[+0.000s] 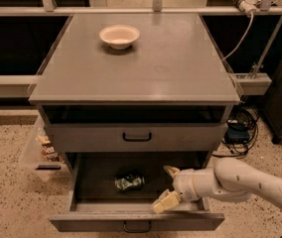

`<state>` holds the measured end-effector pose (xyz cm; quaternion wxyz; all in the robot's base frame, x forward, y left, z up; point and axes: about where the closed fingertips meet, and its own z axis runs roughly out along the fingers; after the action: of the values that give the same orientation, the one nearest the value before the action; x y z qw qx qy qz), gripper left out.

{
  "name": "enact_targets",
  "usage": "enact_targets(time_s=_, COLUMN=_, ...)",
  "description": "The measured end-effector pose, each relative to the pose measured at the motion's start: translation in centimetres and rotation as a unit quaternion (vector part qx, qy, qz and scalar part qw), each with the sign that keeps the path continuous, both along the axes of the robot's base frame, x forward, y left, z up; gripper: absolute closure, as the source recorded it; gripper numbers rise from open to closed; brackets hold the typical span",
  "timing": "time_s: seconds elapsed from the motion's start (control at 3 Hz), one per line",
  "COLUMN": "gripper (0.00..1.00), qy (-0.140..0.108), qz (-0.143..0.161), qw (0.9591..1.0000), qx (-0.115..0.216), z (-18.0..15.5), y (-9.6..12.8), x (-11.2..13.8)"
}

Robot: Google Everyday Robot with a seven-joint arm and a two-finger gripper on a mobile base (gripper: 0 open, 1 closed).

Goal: Pick green can from middle drawer and place on counter

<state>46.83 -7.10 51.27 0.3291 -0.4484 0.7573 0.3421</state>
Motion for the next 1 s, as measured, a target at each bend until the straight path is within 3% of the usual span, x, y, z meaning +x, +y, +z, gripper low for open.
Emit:
enact_targets(time_s=0.33, gripper=0.0, qy=0.011, qz=-0.016, qw=0.9998, qx=-0.004, z=-0.6, y=-0.7, x=-0.5)
enact_targets(time_s=0.67, gripper=0.0, qy=-0.007, qz=-0.015, qw=0.9998, qx=-0.005, z=-1.4, y=0.5, x=0.7)
enact_targets(time_s=1.0, gripper=0.0, qy=-0.042, qz=0.011, qw=0.999, qx=-0.01, z=-1.8, y=2.4, x=2.7)
